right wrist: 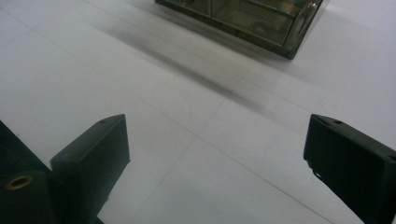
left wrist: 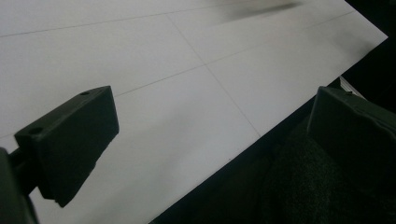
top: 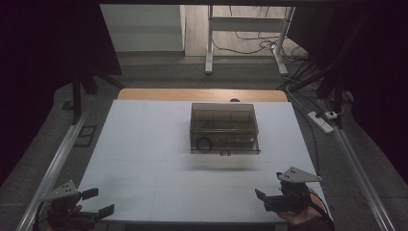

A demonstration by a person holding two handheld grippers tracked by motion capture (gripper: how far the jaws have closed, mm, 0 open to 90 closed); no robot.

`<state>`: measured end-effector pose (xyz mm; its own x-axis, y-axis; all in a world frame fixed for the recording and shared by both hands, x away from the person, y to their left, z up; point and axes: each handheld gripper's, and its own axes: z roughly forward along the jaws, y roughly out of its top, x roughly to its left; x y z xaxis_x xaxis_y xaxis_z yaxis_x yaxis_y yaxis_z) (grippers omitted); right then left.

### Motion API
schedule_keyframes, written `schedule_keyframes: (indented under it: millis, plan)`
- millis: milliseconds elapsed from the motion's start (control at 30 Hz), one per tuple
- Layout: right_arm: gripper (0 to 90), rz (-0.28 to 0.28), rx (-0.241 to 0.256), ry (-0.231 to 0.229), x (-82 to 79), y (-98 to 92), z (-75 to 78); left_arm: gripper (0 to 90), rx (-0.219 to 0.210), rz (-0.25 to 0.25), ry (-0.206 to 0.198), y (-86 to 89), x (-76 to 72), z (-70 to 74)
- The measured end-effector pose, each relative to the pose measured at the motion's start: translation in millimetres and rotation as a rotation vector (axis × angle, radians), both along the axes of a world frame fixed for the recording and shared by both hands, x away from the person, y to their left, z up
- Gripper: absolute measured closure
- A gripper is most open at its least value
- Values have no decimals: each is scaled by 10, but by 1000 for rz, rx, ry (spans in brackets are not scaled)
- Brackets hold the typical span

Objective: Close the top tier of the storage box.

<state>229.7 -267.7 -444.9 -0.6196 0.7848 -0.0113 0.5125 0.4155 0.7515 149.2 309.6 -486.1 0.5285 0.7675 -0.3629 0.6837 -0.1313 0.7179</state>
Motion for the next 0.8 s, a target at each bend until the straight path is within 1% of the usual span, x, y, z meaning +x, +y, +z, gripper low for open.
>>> schedule_keyframes:
  millis: [200,467,533,633,800]
  plan:
    - [165,16,23,0,19,20,30,13,3,1,2,-2,2,0]
    - [277,32,12,8,48,40,44,16,5,3,3,-3,4,-1]
    - [318,37,22,16,57,47,46,17,5,3,3,-3,3,-1]
    - [426,60,28,32,72,49,51,17,5,3,3,-3,3,-1]
    - [559,99,28,46,87,57,56,19,6,3,4,-4,5,-1]
